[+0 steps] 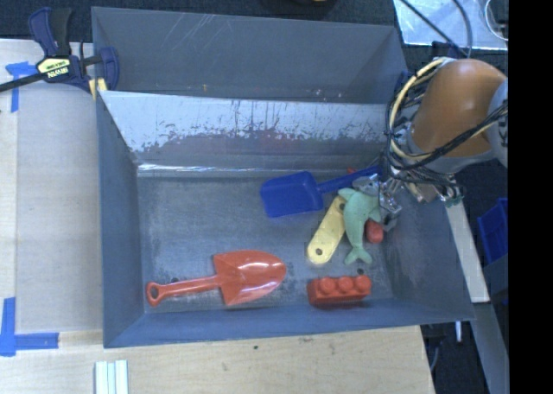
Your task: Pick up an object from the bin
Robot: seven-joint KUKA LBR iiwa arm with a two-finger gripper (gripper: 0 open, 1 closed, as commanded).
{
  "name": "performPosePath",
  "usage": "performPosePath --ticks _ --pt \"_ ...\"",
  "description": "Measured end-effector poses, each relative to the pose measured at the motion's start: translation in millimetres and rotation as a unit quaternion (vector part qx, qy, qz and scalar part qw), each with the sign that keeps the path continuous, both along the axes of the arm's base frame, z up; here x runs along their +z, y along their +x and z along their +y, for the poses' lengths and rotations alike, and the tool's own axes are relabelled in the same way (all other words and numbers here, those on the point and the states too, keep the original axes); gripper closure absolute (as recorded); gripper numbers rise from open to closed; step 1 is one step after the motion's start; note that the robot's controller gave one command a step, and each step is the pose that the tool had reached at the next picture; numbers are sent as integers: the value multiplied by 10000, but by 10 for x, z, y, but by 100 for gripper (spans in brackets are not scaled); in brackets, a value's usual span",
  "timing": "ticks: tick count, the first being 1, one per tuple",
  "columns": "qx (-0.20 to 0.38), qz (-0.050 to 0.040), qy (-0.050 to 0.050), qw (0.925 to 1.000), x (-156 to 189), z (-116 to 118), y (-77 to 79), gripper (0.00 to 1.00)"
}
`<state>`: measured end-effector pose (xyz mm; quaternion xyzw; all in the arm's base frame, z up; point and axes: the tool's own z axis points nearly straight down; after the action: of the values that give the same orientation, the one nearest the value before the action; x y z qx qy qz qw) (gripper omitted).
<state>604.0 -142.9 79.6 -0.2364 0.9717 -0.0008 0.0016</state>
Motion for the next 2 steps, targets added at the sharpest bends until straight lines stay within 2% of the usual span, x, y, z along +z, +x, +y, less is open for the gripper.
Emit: performPosePath --ticks 1,2 --pt "313 -126 -23 9994 -28 43 -971 100" --pt "524 3 12 9986 -57 -29 -627 100"
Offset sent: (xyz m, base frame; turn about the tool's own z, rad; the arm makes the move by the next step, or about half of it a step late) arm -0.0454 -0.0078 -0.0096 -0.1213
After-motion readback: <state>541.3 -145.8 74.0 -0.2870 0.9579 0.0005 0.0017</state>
